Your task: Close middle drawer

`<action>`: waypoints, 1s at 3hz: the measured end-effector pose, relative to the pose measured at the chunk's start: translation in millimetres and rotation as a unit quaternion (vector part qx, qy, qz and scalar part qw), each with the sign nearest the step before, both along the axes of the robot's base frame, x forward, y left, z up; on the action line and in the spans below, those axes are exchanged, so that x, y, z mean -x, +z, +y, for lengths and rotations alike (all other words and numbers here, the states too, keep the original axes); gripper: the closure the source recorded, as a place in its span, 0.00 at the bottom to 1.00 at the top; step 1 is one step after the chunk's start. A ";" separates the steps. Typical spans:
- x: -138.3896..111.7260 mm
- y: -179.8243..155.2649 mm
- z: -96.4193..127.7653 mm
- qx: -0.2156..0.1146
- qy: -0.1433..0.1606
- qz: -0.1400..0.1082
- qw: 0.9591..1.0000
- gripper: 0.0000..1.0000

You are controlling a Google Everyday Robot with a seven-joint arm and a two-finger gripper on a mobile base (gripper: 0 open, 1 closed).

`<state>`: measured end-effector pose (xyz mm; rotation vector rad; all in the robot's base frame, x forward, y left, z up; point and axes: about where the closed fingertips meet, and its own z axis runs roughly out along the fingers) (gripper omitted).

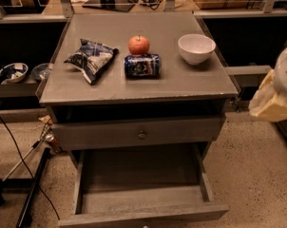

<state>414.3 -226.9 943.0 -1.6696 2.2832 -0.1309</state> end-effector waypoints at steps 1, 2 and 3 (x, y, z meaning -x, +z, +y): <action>9.4 -42.2 -1.3 -0.006 -0.003 0.028 1.000 1.00; 13.5 -86.5 1.0 -0.012 0.000 0.072 0.997 1.00; 13.9 -90.2 0.5 -0.013 0.000 0.076 0.997 1.00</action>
Offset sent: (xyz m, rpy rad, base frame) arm -0.0155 0.0041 -0.1537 0.0475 0.2935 0.0122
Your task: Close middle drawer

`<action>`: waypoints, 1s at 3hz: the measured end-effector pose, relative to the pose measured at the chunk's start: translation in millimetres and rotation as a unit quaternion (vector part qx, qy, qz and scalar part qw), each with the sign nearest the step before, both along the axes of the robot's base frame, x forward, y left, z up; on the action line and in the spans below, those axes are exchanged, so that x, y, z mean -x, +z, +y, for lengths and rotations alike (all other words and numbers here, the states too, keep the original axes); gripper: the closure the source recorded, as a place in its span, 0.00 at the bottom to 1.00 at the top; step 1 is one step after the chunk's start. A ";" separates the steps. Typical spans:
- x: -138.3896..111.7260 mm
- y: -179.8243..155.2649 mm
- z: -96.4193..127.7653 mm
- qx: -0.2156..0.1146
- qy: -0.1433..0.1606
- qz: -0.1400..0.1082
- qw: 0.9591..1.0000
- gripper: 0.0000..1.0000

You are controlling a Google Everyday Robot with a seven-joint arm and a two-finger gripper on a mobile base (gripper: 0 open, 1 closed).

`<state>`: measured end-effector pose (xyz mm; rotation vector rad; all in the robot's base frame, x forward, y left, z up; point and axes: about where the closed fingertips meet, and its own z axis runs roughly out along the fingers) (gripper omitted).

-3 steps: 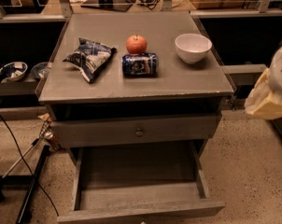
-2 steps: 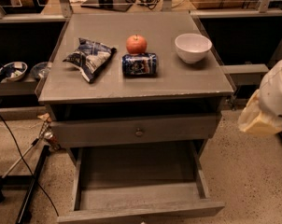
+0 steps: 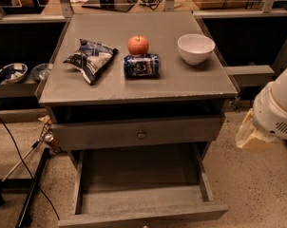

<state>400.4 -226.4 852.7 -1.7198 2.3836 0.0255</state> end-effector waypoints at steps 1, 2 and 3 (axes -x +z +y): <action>14.0 -6.5 4.4 -0.001 -0.002 0.009 1.000 1.00; 38.2 -29.6 17.0 -0.012 -0.012 0.030 0.999 1.00; 53.7 -61.5 33.8 -0.028 -0.015 0.044 0.998 1.00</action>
Offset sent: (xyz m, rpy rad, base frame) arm -0.0722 0.0324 -0.0670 0.0525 0.1322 -0.0492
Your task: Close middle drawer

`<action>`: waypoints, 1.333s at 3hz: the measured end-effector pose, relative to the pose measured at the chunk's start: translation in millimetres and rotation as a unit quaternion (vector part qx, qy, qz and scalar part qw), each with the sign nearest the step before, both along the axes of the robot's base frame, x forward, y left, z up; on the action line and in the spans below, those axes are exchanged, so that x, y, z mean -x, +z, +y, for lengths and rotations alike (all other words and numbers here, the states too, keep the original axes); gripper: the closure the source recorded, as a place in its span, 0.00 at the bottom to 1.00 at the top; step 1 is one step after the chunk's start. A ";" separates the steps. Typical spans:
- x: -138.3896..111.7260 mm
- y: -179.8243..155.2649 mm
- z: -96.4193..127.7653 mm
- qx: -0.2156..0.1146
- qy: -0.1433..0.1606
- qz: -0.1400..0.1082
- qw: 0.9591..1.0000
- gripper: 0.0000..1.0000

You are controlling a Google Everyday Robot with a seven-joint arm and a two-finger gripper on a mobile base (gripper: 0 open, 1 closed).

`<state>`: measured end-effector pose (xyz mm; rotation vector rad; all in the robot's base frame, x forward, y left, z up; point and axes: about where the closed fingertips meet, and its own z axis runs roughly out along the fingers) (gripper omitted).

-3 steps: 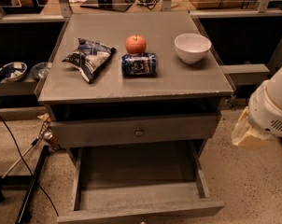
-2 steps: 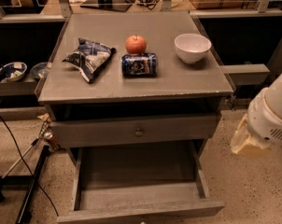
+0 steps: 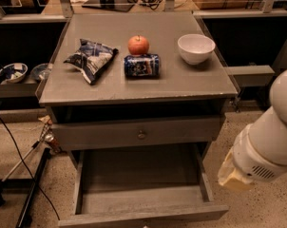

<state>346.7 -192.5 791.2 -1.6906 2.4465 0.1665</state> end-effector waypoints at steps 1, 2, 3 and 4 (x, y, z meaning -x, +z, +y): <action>-1.9 -61.5 16.5 -0.016 0.012 0.017 1.000 1.00; -1.8 -61.5 16.5 -0.016 0.012 0.017 1.000 1.00; 16.6 -87.5 15.2 -0.016 -0.009 0.037 0.999 1.00; 30.3 -126.9 13.6 -0.014 -0.025 0.059 0.998 1.00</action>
Offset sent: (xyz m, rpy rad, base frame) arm 0.0098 0.0225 -0.1006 0.0474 0.0588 0.0426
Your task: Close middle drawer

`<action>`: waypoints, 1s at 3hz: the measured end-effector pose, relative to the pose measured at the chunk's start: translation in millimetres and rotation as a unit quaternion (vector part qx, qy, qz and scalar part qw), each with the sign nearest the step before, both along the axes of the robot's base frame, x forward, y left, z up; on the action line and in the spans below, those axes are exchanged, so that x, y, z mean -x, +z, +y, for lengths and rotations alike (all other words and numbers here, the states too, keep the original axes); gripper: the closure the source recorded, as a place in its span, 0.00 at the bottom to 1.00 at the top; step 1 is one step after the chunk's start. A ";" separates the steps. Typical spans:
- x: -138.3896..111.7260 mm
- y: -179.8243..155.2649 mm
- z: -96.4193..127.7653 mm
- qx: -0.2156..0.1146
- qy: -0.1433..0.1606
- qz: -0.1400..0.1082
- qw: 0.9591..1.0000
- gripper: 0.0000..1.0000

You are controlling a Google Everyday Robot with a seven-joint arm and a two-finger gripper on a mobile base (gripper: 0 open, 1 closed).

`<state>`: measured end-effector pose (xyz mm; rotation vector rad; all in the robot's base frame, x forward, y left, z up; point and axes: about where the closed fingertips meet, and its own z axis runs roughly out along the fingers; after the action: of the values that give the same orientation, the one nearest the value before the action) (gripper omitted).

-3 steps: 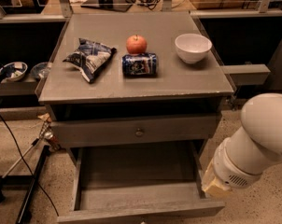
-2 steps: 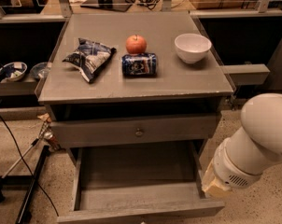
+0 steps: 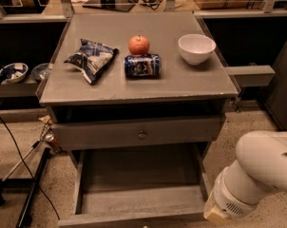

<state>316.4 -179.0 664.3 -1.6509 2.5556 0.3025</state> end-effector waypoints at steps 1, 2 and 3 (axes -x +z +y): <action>5.0 -40.6 -4.6 -0.002 -0.010 0.024 1.000 1.00; 11.5 -45.3 -4.5 -0.003 -0.019 0.024 1.000 1.00; 30.9 -87.8 -4.4 -0.009 -0.036 0.056 0.998 1.00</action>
Offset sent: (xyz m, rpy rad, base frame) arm -0.0043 -0.0044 -0.0339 0.0011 0.0387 -0.0181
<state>285.5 -183.4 576.5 -1.5737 2.6784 0.4216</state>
